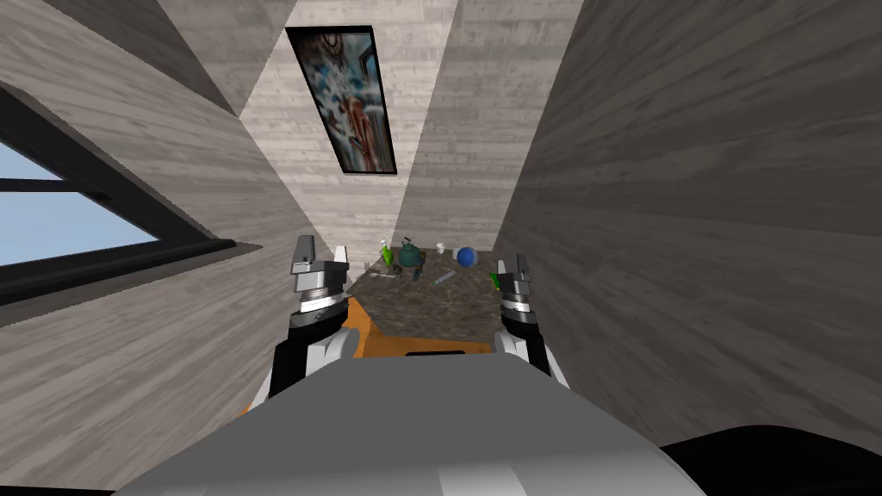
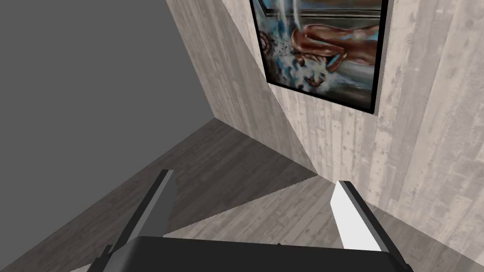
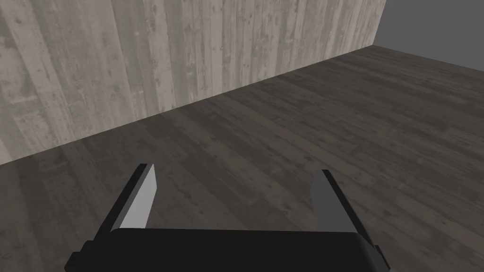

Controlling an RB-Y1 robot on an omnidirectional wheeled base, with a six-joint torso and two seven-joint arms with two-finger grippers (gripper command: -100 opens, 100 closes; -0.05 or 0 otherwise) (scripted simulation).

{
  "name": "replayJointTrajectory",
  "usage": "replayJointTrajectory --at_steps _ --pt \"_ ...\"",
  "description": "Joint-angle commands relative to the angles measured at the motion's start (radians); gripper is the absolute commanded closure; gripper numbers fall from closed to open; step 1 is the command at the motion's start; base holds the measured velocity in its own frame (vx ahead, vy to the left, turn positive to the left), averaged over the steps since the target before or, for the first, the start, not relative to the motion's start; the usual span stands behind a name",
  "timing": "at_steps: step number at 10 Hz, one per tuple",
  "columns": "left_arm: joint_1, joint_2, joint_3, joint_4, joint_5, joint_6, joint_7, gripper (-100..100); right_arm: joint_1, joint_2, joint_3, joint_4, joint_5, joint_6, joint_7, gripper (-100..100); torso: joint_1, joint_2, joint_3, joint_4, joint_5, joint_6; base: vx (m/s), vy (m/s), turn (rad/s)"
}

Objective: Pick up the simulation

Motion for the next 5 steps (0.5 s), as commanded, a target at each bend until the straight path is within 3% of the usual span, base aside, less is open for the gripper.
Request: replayJointTrajectory --at_steps 1,5 --pt "0.006 0.035 0.0 0.012 -0.029 -0.012 -0.01 -100 0.0 0.0 0.0 0.0 0.0 0.0 0.0 0 0.0 0.0 0.0 0.0 0.0 0.0 -0.026 -0.017 -0.082" --pt "0.021 0.122 0.012 0.053 -0.136 -0.063 -0.045 -100 0.0 0.0 0.0 0.0 0.0 0.0 0.0 0 -0.001 0.005 0.003 0.001 0.0 0.0 -0.073 -0.018 -0.128"
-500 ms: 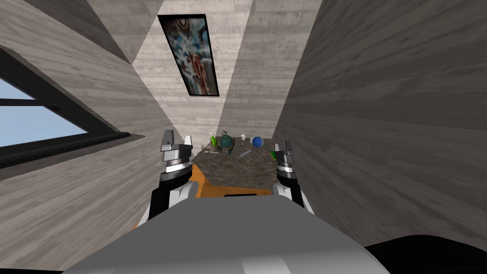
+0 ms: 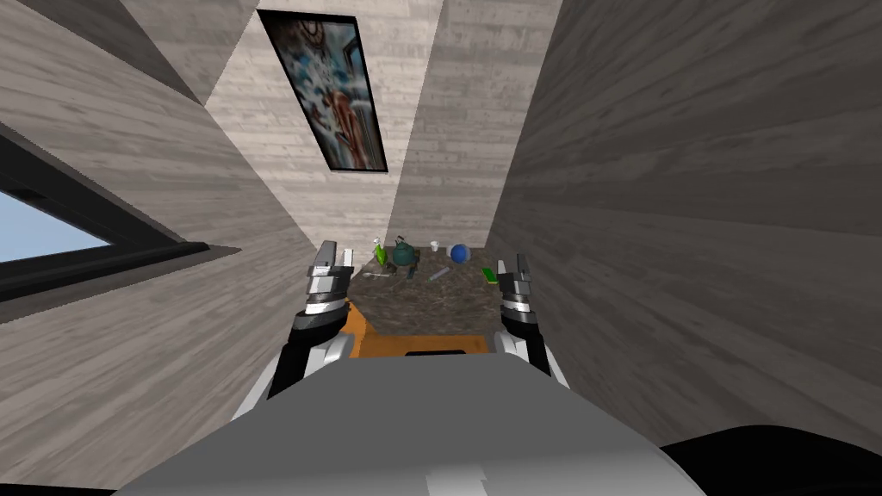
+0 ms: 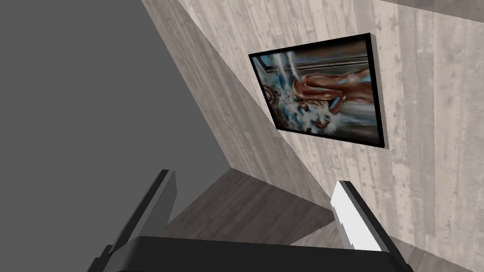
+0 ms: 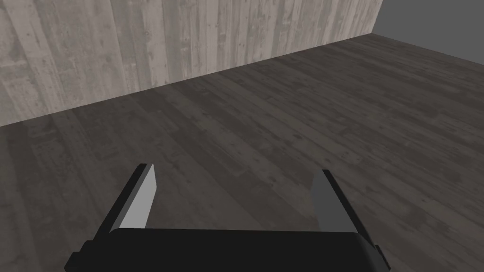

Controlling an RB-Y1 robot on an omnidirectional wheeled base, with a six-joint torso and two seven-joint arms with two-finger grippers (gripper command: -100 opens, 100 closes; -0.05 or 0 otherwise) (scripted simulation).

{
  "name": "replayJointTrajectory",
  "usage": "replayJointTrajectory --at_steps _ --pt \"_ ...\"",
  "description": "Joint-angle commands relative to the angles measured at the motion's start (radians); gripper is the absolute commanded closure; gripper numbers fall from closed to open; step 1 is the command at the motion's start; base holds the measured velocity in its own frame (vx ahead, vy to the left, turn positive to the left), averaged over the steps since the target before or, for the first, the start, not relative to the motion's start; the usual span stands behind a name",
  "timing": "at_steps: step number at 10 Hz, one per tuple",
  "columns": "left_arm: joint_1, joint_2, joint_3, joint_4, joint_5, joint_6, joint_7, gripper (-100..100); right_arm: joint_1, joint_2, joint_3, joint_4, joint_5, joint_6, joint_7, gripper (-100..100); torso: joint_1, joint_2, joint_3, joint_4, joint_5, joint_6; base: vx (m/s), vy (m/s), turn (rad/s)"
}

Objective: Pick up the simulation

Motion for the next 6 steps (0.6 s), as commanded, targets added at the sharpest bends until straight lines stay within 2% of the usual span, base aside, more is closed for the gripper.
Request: replayJointTrajectory --at_steps 1,2,4,5,6 --pt "0.005 0.042 0.012 0.023 -0.05 -0.031 -0.019 -100 0.0 0.0 0.0 0.0 0.0 0.0 0.0 0 0.0 0.0 0.0 0.0 0.0 0.0 -0.082 -0.014 -0.162" --pt "0.005 0.042 0.012 0.023 -0.061 -0.031 -0.019 -100 0.0 0.0 0.0 0.0 0.0 0.0 0.0 0 0.0 0.0 0.0 0.0 0.0 0.0 -0.059 0.004 -0.07" --pt "0.011 0.098 0.03 0.055 -0.128 -0.077 -0.047 -100 0.0 0.0 0.0 0.0 0.0 0.0 0.0 0 0.002 -0.001 -0.001 0.0 0.0 0.0 -0.077 0.012 -0.207" --pt "0.011 0.098 0.03 0.055 -0.152 -0.077 -0.047 -100 0.0 0.0 0.0 0.0 0.0 0.0 0.0 0 0.002 0.0 0.0 0.0 0.001 0.0 -0.065 0.008 -0.076" --pt "0.013 0.128 0.042 0.073 -0.187 -0.103 -0.062 -100 0.0 0.0 0.0 0.0 0.0 0.0 0.0 0 0.002 -0.001 0.0 0.0 0.001 -0.001 -0.055 -0.001 -0.184"
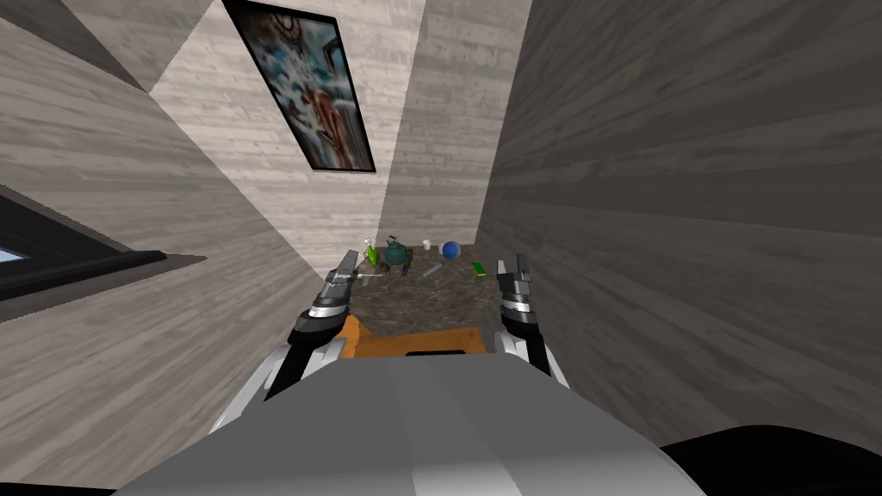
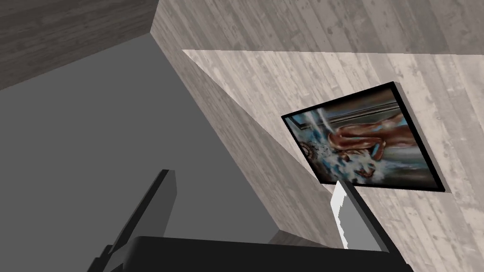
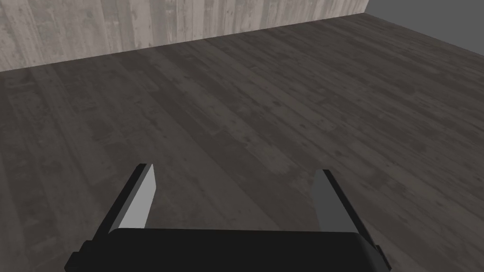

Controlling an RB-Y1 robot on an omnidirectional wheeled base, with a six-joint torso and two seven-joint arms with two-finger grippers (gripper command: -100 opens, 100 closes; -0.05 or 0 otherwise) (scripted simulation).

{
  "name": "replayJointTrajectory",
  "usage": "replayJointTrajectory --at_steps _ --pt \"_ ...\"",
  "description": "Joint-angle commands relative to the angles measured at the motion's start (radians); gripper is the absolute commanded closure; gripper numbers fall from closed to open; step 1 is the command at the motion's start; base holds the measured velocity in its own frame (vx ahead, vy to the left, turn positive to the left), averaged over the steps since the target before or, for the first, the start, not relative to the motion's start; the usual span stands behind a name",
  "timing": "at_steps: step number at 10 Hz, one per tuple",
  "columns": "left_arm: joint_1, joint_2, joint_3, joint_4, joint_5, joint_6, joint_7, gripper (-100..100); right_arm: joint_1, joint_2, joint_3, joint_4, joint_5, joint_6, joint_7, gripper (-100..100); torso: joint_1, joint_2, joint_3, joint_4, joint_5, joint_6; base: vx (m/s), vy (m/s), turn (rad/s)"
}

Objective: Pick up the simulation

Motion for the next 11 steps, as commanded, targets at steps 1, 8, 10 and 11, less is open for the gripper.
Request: replayJointTrajectory --at_steps 1,8,10,11 --pt "0.004 0.017 0.01 0.01 -0.033 -0.018 -0.007 -100 0.0 0.0 0.0 0.0 0.0 0.0 0.0 0 0.0 0.0 0.0 0.0 0.0 0.0 -0.042 -0.001 -0.084" --pt "0.003 0.145 0.07 0.094 -0.234 -0.143 -0.075 -100 0.0 0.0 0.0 0.0 0.0 0.0 0.0 0 0.001 -0.001 -0.001 0.0 0.0 -0.001 -0.047 0.005 -0.173" --pt "0.002 0.179 0.086 0.118 -0.292 -0.178 -0.094 -100 0.0 0.0 0.0 0.0 0.0 0.0 0.0 0 0.001 -0.002 -0.001 0.0 0.0 -0.001 -0.035 0.006 -0.203" --pt "0.002 0.179 0.086 0.118 -0.322 -0.178 -0.094 -100 0.0 0.0 0.0 0.0 0.0 0.0 0.0 0 0.001 -0.002 -0.001 0.0 0.0 0.0 -0.028 0.006 -0.125"
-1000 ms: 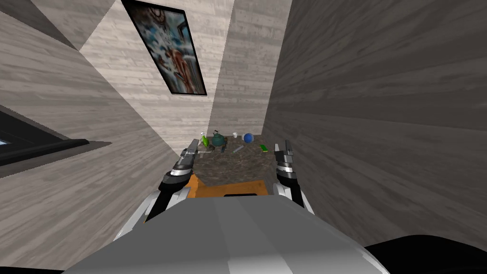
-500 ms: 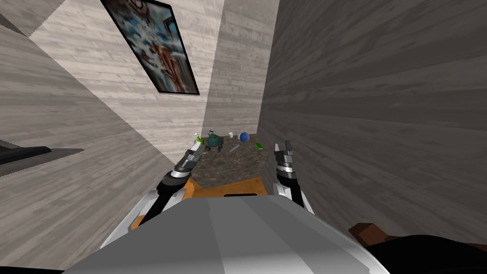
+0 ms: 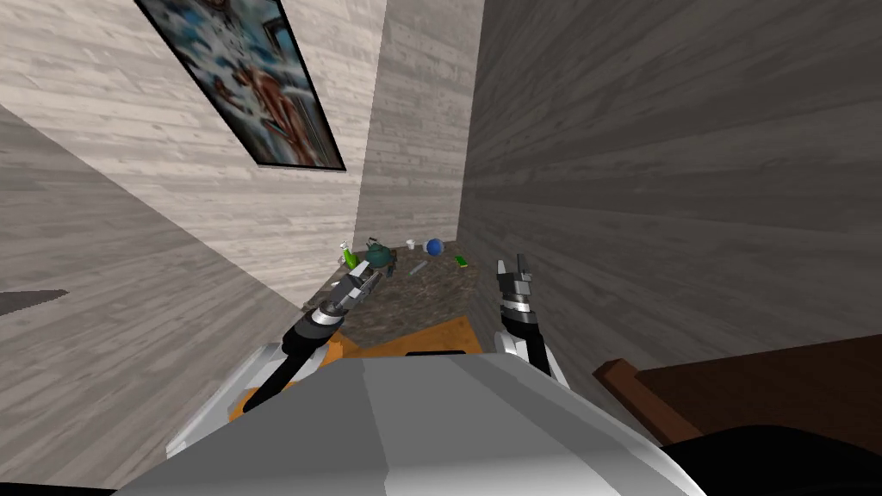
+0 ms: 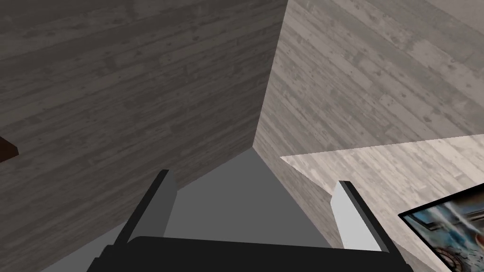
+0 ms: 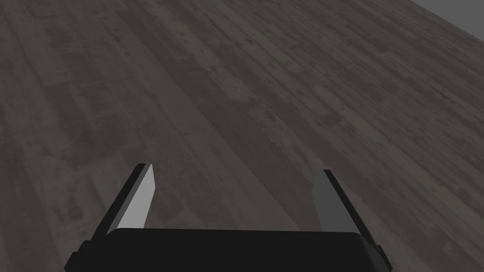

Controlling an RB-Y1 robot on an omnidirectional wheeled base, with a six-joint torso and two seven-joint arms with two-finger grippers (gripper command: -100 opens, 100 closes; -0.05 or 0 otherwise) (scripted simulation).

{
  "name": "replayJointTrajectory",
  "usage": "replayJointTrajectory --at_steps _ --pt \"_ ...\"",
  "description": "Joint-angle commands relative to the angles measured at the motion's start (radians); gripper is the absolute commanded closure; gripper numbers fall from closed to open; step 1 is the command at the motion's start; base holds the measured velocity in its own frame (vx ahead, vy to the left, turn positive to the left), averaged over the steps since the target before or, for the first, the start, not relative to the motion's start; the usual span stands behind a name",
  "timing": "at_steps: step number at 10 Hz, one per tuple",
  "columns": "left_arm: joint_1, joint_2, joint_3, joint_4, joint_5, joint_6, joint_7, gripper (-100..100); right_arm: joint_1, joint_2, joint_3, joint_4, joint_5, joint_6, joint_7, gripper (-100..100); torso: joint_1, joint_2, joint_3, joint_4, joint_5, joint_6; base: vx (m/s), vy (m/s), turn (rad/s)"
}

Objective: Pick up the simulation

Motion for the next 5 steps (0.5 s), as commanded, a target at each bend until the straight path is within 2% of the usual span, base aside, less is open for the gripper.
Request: replayJointTrajectory --at_steps 1,2,3,4,5 --pt "0.0 0.041 0.02 0.025 -0.05 -0.039 -0.02 -100 0.0 0.0 0.0 0.0 0.0 0.0 0.0 0 0.0 0.0 0.0 0.0 0.0 0.0 -0.023 0.005 -0.3" --pt "0.0 0.041 0.02 0.025 -0.08 -0.039 -0.02 -100 0.0 0.0 0.0 0.0 0.0 0.0 0.0 0 0.0 0.0 0.0 0.0 0.0 0.001 -0.023 0.015 -0.139" --pt "0.0 0.041 0.02 0.025 -0.09 -0.039 -0.02 -100 0.0 0.0 0.0 0.0 0.0 0.0 0.0 0 0.001 0.0 0.0 0.0 0.0 0.0 -0.011 0.008 0.04" --pt "-0.001 0.075 0.036 0.051 -0.13 -0.076 -0.04 -100 0.0 0.0 0.0 0.0 0.0 0.0 0.0 0 0.0 -0.001 -0.001 0.0 0.0 0.0 -0.013 0.006 -0.273" --pt "-0.001 0.075 0.036 0.051 -0.158 -0.076 -0.04 -100 0.0 0.0 0.0 0.0 0.0 0.0 0.0 0 0.0 -0.001 -0.001 0.0 0.0 0.001 -0.015 0.017 -0.183"
